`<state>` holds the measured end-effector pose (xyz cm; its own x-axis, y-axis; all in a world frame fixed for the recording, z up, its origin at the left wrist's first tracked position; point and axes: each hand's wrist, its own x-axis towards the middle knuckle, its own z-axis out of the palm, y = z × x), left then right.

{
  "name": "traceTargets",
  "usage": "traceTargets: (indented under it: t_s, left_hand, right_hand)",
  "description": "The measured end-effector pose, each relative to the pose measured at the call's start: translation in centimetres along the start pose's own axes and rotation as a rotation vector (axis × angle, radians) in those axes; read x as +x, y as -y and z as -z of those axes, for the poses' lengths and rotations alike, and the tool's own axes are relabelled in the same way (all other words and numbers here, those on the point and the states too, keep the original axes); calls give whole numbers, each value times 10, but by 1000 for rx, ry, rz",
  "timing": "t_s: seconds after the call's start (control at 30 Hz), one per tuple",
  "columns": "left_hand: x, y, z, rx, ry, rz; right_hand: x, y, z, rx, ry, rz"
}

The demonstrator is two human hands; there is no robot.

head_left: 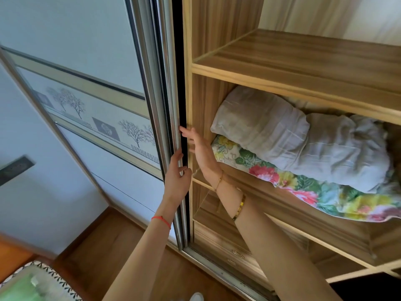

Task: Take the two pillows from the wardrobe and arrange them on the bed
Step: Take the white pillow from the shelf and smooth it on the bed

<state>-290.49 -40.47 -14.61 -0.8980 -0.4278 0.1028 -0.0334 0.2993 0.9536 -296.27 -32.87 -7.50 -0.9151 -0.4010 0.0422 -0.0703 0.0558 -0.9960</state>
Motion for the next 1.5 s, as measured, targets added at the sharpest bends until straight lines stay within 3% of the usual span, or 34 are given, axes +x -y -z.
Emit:
traceTargets:
  t_s: [0.23,0.47,0.7,0.87,1.1,1.33,1.5]
  left_hand:
    - [7,-19,-22,-117,-42,16]
    - [26,-31,-73,-103,88,30]
    - [46,-48,-138,-253,370,292]
    - [61,-55,-170,-513,559,557]
    - [90,-57,-194,-605,591,662]
    - [114,-58,-208,-686,583,760]
    - [123,-57,-210,-621,609,668]
  right_hand:
    - [-3,-8,31,53,-167,-8]
    - [-24,-21,97,285,-522,-63]
    - [-54,-49,167,404,-848,-110]
    - [-62,-71,210,440,-1026,-248]
    - [-61,-80,244,584,-1080,-411]
    - [-45,-76,258,752,-1027,-393]
    - [-29,-72,264,781,-1112,-394]
